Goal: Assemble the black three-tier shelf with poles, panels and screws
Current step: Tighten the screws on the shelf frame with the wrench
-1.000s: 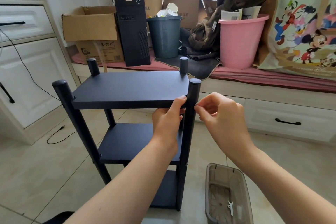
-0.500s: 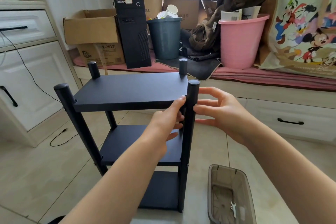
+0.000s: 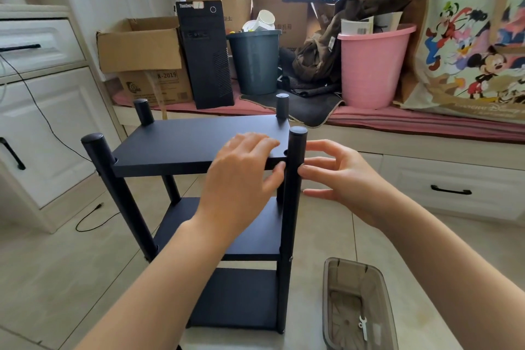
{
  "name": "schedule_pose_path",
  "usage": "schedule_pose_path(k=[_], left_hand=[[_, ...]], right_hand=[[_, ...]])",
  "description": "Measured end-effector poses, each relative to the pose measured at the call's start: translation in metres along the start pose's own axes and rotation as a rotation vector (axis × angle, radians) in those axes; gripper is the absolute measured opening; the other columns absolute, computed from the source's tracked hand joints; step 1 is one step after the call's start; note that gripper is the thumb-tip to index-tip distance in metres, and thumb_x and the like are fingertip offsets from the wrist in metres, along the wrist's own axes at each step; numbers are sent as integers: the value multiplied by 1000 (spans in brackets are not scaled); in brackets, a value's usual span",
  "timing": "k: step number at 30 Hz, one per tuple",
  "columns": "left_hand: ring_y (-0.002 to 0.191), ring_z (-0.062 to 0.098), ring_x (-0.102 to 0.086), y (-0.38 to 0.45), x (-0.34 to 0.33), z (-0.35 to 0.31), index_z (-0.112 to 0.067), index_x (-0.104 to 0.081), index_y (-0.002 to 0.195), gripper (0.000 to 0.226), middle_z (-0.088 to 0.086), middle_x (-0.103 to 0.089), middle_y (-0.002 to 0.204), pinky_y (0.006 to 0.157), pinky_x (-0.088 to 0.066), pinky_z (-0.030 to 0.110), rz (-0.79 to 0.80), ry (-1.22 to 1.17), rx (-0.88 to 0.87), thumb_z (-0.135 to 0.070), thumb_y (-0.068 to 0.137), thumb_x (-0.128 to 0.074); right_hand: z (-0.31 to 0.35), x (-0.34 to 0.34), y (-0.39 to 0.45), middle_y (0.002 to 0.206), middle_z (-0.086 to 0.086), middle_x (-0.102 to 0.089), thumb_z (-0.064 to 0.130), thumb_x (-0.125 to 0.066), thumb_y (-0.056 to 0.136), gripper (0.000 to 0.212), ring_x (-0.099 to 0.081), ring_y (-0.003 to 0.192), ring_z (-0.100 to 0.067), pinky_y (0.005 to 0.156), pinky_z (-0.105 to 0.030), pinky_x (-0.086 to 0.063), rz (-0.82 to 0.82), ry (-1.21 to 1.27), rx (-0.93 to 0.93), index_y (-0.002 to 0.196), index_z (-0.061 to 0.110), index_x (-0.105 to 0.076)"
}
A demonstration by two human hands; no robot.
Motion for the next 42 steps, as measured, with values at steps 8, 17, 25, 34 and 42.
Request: schedule_pose_path(k=[8,17,25,34,42], left_hand=[[131,29,-57,-3,-22,5,-13,-62,136,50,6,-62,139,108,-42,45,25,200,-40,-31,91,-72],[132,25,-56,-11,-21,3,-15,-64,134,50,1,-62,139,107,-39,41,-49,149,-11,-41,91,-62],[129,24,-58,-10,-21,0,-14,-69,127,70,2,-66,133,107,-39,40,-91,137,87,-67,84,-54],[128,25,-59,-10,-23,1,-13,-71,125,62,3,-67,131,106,-38,42,-136,137,89,-62,89,-58],[128,23,-58,-9,-23,0,-15,-71,124,60,1,-68,131,106,-36,42,-188,156,106,-61,90,-54]], right_hand=[[-4,5,2,109,-5,-75,16,-70,91,27,-71,105,-20,95,-46,-55,21,79,-16,116,25,-69],[-5,12,3,105,-8,-76,15,-78,83,27,-73,98,-25,90,-45,-57,-30,101,-20,109,16,-72],[-12,14,3,106,-11,-75,8,-75,83,27,-72,100,-27,88,-43,-58,-56,179,-65,110,8,-71],[-29,1,7,114,-9,-73,8,-72,77,40,-71,102,-22,92,-39,-56,61,372,-281,117,11,-71],[-28,2,7,108,-9,-74,5,-61,91,25,-72,96,-23,91,-36,-57,37,431,-272,113,9,-72]])
Point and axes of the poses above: each hand's wrist, its own y-axis towards the middle knuckle, its own x-axis out of the back of the hand, z = x × y, the point moved 10 cm from there along y, towards the middle knuckle
